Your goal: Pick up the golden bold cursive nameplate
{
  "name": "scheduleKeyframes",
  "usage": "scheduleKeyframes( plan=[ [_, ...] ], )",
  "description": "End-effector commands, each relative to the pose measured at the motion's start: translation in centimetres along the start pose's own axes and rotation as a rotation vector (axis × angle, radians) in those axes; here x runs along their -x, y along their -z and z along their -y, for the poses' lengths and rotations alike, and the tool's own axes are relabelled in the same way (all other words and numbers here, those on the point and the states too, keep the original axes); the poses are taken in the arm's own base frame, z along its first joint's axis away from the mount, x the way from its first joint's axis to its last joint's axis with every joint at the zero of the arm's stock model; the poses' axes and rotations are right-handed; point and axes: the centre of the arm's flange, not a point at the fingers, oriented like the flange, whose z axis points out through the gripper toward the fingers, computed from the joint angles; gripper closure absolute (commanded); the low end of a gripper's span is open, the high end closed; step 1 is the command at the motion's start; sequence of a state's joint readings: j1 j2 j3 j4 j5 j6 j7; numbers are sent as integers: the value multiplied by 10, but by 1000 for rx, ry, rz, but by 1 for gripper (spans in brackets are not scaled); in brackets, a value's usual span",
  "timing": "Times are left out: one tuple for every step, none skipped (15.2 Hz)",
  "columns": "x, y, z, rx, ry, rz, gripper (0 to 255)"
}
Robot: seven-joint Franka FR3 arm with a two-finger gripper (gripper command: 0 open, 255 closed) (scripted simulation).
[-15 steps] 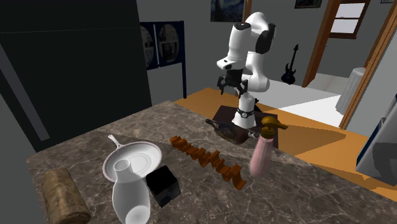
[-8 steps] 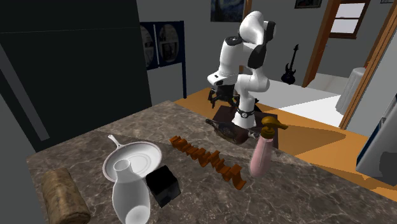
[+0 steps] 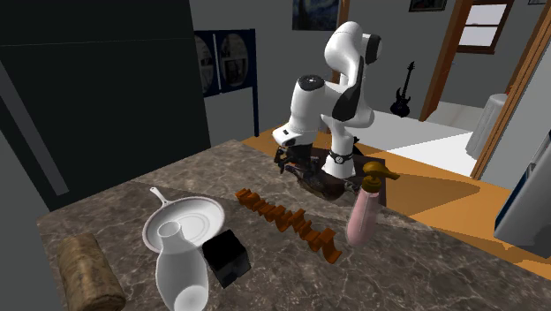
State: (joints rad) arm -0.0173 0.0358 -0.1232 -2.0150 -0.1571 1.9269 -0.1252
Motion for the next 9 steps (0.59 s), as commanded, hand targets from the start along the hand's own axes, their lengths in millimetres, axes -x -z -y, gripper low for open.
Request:
scheduleKeyframes(
  plan=[
    [-22, -11, -6, 8, 9, 1, 0],
    [-34, -16, -8, 11, 14, 2, 0],
    [-46, -21, -9, 15, 19, 3, 0],
    [-58, -26, -11, 18, 23, 4, 0],
    [-70, -31, -13, 22, 28, 5, 0],
    [-79, -35, -14, 24, 31, 6, 0],
    [-79, -40, -13, 24, 31, 6, 0],
    [-80, -46, -13, 24, 31, 6, 0],
    [-81, -51, -12, 24, 31, 6, 0]
  ],
)
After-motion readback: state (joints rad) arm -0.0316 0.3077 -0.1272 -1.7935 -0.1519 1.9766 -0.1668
